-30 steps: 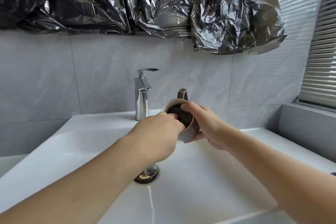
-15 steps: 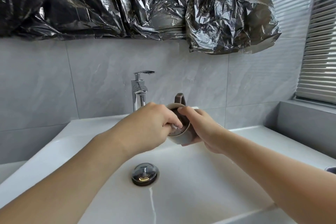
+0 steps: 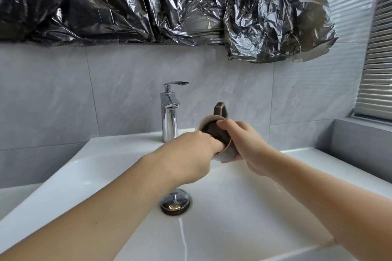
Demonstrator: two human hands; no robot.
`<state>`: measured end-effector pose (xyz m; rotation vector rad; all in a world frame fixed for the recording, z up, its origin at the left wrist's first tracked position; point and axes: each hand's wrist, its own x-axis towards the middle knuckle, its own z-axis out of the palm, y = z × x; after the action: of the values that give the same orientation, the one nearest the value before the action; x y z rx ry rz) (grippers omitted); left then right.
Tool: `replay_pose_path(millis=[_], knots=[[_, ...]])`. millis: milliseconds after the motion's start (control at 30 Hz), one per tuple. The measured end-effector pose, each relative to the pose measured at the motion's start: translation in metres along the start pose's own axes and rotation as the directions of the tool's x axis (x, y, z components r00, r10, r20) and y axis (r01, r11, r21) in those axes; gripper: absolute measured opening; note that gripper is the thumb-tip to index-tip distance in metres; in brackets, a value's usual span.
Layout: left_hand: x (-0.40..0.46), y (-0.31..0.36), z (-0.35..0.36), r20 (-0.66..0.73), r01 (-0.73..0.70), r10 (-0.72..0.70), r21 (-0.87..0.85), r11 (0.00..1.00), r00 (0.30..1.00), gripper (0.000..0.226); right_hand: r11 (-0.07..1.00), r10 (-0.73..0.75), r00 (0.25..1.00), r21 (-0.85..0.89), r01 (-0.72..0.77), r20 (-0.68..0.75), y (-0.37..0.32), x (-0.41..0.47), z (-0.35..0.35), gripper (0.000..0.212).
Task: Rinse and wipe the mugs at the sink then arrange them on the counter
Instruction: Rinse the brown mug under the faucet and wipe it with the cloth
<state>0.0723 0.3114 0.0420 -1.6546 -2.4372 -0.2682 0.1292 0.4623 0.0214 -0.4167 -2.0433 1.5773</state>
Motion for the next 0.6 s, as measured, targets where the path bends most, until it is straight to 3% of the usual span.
replay_pose_path(millis=[67,133,167,233,333,400,500,600], knots=[[0.0,0.008,-0.001,-0.018,0.08,-0.087,-0.221,0.972,0.996,0.049,1.0,-0.002,1.0,-0.004,0.002,0.009,0.0,-0.001,0.002,0.037],[0.001,0.013,0.0,-0.016,0.178,-0.209,-0.46,0.87,0.978,0.053,1.0,-0.008,1.0,-0.006,0.008,0.023,0.0,0.001,0.004,0.044],[0.0,0.015,0.003,-0.006,0.189,-0.222,-0.5,0.845,0.975,0.051,1.0,-0.001,1.0,0.004,0.001,0.019,0.001,0.002,0.005,0.047],[-0.001,0.016,0.012,-0.037,0.138,-0.175,-0.461,0.876,0.984,0.039,0.999,0.026,1.0,0.025,-0.027,0.012,0.003,0.004,0.004,0.043],[-0.001,0.01,0.028,-0.192,0.02,-0.059,-0.198,0.98,0.98,0.019,0.995,0.049,0.993,0.079,-0.058,0.103,0.005,0.002,0.001,0.032],[0.002,0.001,0.027,-0.185,-0.042,0.018,-0.128,0.991,0.983,0.024,0.997,0.037,0.992,0.068,-0.045,0.124,0.005,0.001,-0.001,0.025],[0.001,-0.021,0.009,-0.087,-0.1,0.093,-0.072,0.992,0.992,0.043,0.988,0.103,0.982,0.097,-0.119,0.159,0.005,0.005,-0.012,0.056],[-0.006,-0.034,-0.006,-0.01,-0.162,0.162,-0.053,0.985,0.987,0.049,0.982,0.149,0.955,0.078,-0.175,0.258,0.0,0.006,-0.021,0.062]])
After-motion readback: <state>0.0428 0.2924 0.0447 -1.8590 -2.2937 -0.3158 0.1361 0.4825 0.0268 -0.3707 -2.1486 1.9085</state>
